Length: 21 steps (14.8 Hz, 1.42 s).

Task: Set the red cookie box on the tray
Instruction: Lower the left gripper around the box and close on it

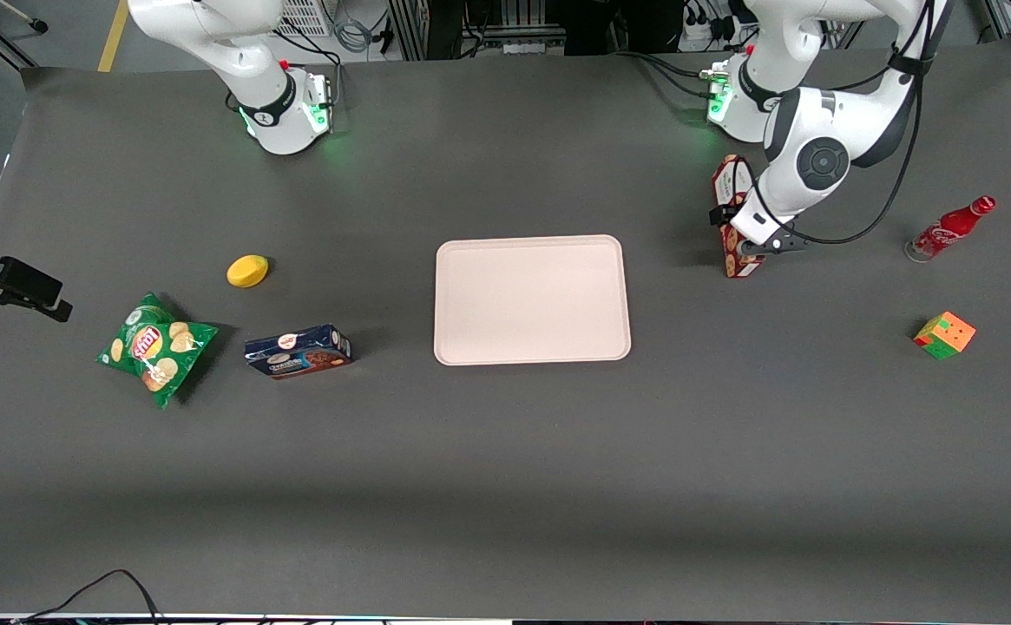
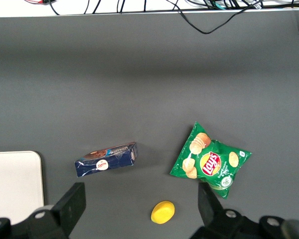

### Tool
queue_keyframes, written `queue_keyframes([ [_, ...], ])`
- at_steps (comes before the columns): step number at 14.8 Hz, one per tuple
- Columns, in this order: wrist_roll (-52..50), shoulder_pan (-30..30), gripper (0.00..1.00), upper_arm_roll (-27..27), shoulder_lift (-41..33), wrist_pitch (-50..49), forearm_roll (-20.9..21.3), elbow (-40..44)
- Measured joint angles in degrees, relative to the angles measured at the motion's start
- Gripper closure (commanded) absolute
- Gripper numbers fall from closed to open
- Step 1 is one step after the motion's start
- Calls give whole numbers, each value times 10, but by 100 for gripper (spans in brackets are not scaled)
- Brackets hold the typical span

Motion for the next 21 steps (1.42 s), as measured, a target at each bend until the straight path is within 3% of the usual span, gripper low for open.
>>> queue_keyframes([
  [5,0,0,78,-2,1,2,0,-2],
  [8,-4,0,100,-8,1,6,-12,-2],
  [17,-104,-1,100,-66,-3,0,-24,39],
  [21,-103,-1,100,-49,-25,-105,-23,132],
])
